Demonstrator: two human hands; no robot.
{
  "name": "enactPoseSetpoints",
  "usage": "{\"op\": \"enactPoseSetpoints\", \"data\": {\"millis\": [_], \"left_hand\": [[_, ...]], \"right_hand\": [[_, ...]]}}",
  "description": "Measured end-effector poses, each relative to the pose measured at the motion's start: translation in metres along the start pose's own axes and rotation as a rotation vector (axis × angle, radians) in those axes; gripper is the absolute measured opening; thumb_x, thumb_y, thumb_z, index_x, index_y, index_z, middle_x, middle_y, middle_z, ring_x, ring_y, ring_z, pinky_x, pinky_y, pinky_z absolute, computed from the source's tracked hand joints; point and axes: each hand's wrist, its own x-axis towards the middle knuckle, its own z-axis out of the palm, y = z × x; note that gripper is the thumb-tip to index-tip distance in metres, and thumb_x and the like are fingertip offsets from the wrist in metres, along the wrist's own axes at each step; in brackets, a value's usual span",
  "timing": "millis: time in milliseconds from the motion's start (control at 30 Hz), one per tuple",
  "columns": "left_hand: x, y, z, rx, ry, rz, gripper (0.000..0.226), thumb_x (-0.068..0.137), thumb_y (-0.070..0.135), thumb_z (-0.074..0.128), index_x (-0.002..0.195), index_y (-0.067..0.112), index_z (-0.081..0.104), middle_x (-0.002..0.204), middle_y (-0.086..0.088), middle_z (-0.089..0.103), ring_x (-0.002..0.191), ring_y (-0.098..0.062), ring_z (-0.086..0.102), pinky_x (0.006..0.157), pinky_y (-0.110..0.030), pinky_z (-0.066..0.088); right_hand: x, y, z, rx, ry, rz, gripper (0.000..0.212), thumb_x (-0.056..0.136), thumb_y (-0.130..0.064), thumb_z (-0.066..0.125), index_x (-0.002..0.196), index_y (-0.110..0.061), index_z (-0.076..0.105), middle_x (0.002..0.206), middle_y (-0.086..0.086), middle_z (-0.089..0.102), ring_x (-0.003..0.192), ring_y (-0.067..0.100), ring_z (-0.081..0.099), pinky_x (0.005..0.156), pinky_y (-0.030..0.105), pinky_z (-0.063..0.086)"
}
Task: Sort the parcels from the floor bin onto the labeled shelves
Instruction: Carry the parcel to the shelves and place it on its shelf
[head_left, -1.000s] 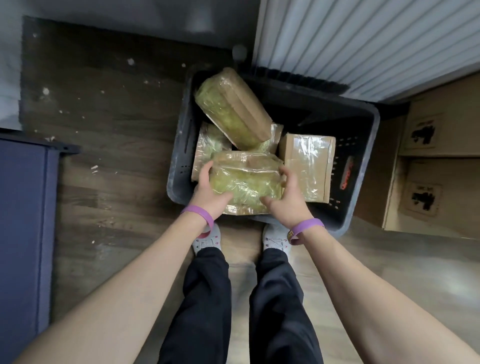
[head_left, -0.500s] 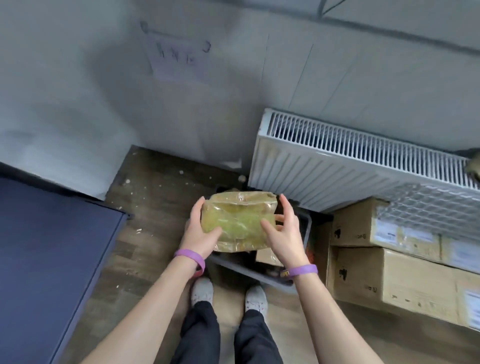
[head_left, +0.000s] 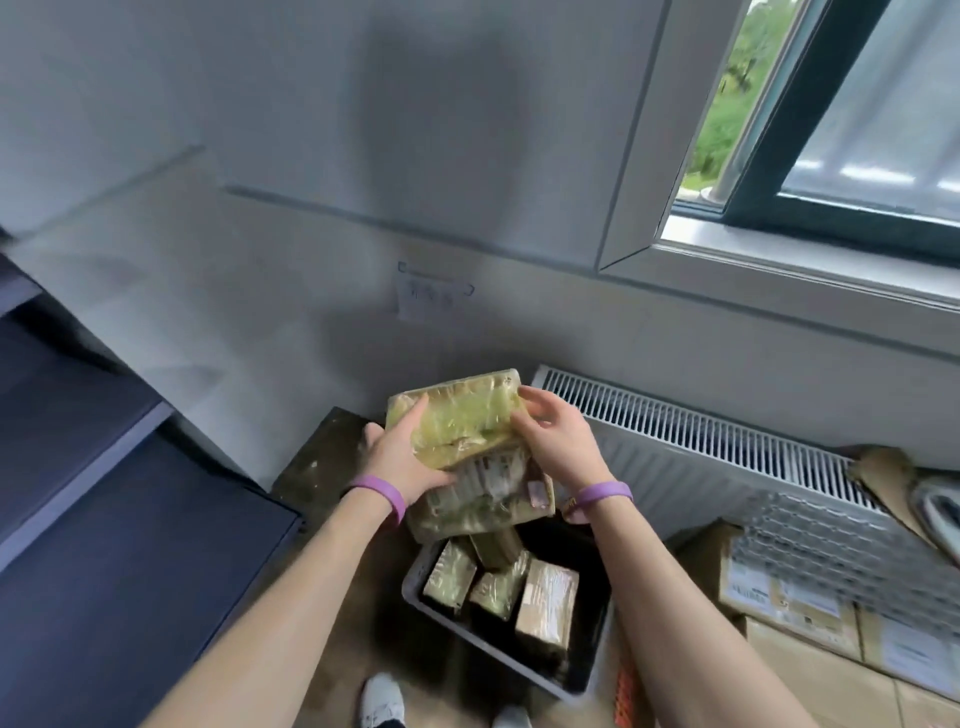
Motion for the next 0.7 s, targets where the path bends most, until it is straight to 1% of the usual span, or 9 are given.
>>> {"op": "enactPoseSetpoints", "data": {"millis": [100,167,233,300,367,467,567,633,700], "left_hand": [[-0.003,0.005,-0.007,-0.037,0.113,0.034,0.088,0.065,0.045,0.081,0.140,0.043,0.036,0.106,-0.003,0.039,0.103,-0.027,0.051,0.099,-0.029,0.037],[-0.004,0.005,-0.009,-0.078,0.163,0.053,0.076,0.065,0.043,0.082,0.134,0.037,0.049,0.108,-0.004,0.047,0.107,-0.025,0.053,0.101,-0.029,0.040],[-0.005,0.004,-0.012,-0.111,0.188,0.062,0.063,0.067,0.040,0.082,0.126,0.032,0.060,0.116,-0.007,0.059,0.111,-0.022,0.056,0.101,-0.030,0.042],[-0.005,0.005,-0.014,-0.146,0.220,0.057,0.046,0.071,0.038,0.080,0.115,0.029,0.069,0.118,-0.001,0.067,0.109,-0.016,0.059,0.093,-0.023,0.043],[-0.005,0.007,-0.015,-0.197,0.260,0.045,0.034,0.074,0.034,0.078,0.106,0.026,0.073,0.113,0.003,0.070,0.104,-0.013,0.061,0.087,-0.019,0.041],[-0.006,0.010,-0.018,-0.333,0.324,-0.015,0.033,0.078,0.030,0.076,0.108,0.017,0.072,0.107,-0.001,0.071,0.096,-0.015,0.063,0.080,-0.019,0.043],[-0.008,0.009,-0.020,-0.538,0.398,-0.099,0.028,0.080,0.032,0.073,0.100,0.012,0.073,0.078,0.007,0.071,0.066,-0.004,0.062,0.049,-0.009,0.042],[-0.010,0.008,-0.017,-0.600,0.443,-0.148,0.023,0.080,0.038,0.073,0.082,0.015,0.073,0.057,0.017,0.063,0.049,0.005,0.056,0.035,-0.004,0.034],[-0.014,0.009,-0.010,-0.628,0.438,-0.170,0.030,0.078,0.042,0.072,0.068,0.014,0.069,0.047,0.015,0.061,0.043,0.003,0.057,0.034,-0.007,0.035]], "right_hand": [[-0.001,-0.011,-0.010,0.047,0.033,-0.070,0.035,0.095,-0.025,0.058,0.128,-0.017,0.062,0.125,-0.001,0.065,0.115,0.011,0.060,0.105,0.030,0.044],[-0.001,-0.012,-0.016,0.075,0.041,-0.105,0.032,0.096,-0.024,0.056,0.126,-0.017,0.063,0.122,-0.003,0.066,0.112,0.007,0.061,0.102,0.026,0.045],[-0.002,-0.011,-0.019,0.092,0.025,-0.129,0.031,0.096,-0.023,0.056,0.126,-0.018,0.062,0.117,-0.007,0.066,0.109,0.004,0.061,0.094,0.015,0.046],[-0.003,-0.009,-0.019,0.160,0.007,-0.129,0.033,0.096,-0.018,0.056,0.129,-0.017,0.059,0.115,-0.007,0.065,0.106,0.001,0.061,0.083,0.004,0.045],[-0.004,-0.005,-0.018,0.210,0.024,-0.123,0.035,0.096,-0.011,0.055,0.131,-0.015,0.056,0.117,-0.004,0.065,0.105,0.001,0.061,0.082,0.002,0.045],[-0.006,0.006,-0.020,0.170,0.089,-0.105,0.032,0.098,-0.015,0.053,0.129,-0.013,0.059,0.126,-0.002,0.063,0.114,0.007,0.059,0.096,0.015,0.044],[-0.011,0.018,-0.023,0.231,0.062,0.000,0.038,0.098,-0.039,0.050,0.132,-0.022,0.055,0.136,-0.006,0.056,0.124,0.010,0.052,0.107,0.035,0.042],[-0.016,0.020,-0.021,0.352,-0.043,0.064,0.050,0.094,-0.049,0.053,0.141,-0.035,0.043,0.143,-0.011,0.048,0.131,0.009,0.045,0.102,0.047,0.046],[-0.019,0.017,-0.015,0.431,-0.148,0.048,0.068,0.090,-0.045,0.063,0.145,-0.050,0.025,0.146,-0.015,0.043,0.133,0.009,0.044,0.093,0.048,0.052]]}}
